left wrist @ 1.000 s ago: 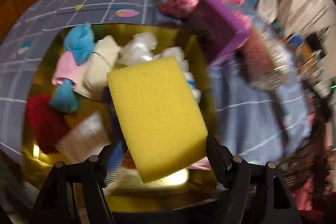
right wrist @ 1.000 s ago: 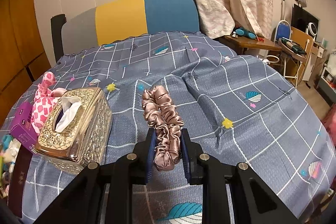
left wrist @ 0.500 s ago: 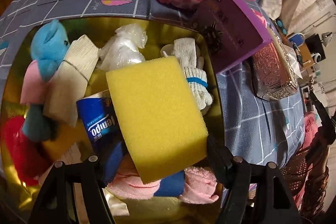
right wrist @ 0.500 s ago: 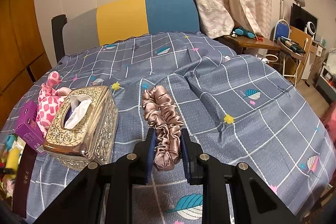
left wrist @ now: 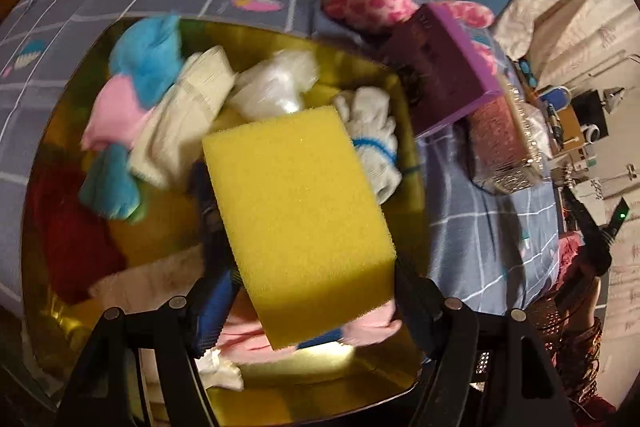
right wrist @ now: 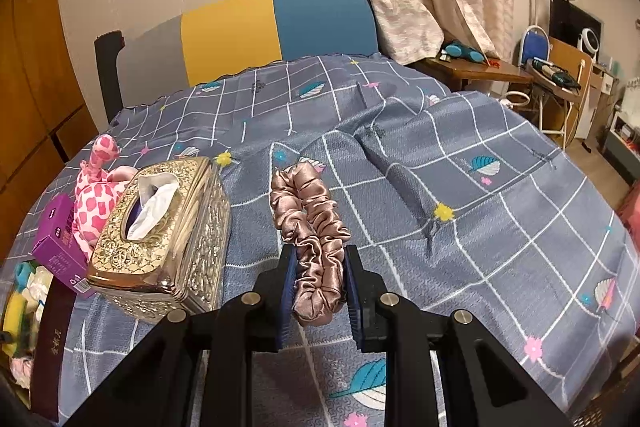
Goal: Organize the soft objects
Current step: 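Lower the yellow sponge into the tray and open the left gripper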
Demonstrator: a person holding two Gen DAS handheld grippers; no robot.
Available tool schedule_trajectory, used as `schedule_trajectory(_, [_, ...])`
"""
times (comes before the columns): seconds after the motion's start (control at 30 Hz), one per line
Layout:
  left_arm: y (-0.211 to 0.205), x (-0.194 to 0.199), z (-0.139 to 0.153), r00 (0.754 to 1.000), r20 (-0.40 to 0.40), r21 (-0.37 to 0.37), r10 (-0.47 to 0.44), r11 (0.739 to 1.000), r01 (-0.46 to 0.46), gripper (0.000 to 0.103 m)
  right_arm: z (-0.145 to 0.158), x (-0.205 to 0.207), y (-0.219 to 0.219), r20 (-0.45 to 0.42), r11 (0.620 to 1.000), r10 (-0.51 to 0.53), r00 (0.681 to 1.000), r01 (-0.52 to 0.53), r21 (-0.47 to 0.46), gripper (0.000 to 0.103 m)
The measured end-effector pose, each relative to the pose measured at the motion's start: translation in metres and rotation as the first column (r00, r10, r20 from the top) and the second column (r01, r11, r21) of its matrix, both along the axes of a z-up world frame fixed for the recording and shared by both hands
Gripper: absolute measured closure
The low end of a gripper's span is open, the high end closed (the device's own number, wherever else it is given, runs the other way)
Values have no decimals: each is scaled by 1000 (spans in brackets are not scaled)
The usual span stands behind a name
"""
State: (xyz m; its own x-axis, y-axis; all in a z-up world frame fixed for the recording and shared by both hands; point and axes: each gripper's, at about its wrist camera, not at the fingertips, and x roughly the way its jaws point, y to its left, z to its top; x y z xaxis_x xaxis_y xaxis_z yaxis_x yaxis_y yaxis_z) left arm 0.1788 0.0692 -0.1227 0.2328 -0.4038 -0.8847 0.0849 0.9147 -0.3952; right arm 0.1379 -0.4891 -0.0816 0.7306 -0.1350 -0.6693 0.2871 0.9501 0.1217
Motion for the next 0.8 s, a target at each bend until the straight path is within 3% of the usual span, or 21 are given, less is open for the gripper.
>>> schedule_trajectory(0.17, [-20,15,2,999,17,-52,-50,997,50,28,2,-1,5,7,1000,5,1000,-5,17,79])
schedule_trajectory(0.3, [-31,27,-19,999,-25,-14,-42,999,42,28,7,-5,7,16,1000,6,1000,-6,12,79])
schedule_trajectory(0.4, [-23,27,-23,1000,-18,-75,-24,997,22,28,9,-8,6,18,1000,1,1000,-1,9,79])
schedule_trajectory(0.47, [-17,24,-20,1000,-13,-48,-12,999,11,28,8,-8,6,18,1000,-1,1000,1,12,79])
schedule_trajectory(0.57, [-11,20,-17,1000,3,53,-1,999,1,28,7,-9,8,21,1000,-4,1000,4,21,79])
schedule_trajectory(0.73, [-28,15,-15,999,6,7,-42,999,42,28,6,-8,13,18,1000,-1,1000,1,27,79])
schedule_trajectory(0.8, [-46,14,-18,995,5,52,-95,994,95,28,7,-9,14,20,1000,3,1000,-3,30,79])
